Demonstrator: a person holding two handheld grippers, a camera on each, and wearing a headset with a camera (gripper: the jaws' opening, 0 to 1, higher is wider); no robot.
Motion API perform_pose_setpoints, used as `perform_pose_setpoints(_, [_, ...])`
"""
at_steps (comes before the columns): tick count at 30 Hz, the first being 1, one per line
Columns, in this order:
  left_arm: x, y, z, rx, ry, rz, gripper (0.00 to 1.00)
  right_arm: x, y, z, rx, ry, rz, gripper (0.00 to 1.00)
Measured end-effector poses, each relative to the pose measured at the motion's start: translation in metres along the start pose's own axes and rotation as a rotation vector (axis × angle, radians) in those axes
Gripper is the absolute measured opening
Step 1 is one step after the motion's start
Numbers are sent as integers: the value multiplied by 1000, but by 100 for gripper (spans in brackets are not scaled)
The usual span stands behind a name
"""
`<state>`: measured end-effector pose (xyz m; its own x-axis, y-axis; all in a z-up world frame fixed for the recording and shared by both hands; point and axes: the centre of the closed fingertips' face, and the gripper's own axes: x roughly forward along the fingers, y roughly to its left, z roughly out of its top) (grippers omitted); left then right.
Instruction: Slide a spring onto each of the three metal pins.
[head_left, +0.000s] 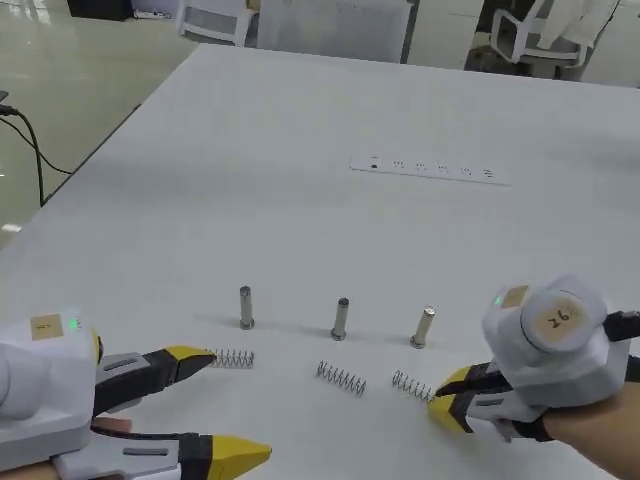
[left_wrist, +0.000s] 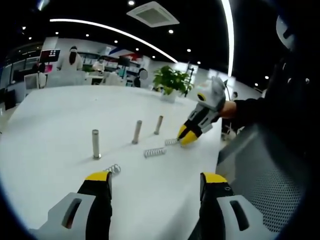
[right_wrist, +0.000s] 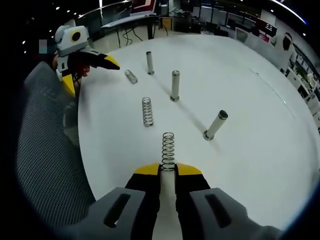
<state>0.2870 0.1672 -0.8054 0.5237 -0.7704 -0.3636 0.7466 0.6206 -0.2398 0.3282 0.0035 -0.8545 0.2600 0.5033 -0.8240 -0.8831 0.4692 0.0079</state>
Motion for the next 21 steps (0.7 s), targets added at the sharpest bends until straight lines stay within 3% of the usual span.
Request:
perform_pose_setpoints(7, [2,-9,1,34,20,-42,65,-4,4,6,11,-17,13,7])
perform_pose_setpoints(21, [13,-26,19,146,73,-161,60,-13,18,18,7,-59,53,7])
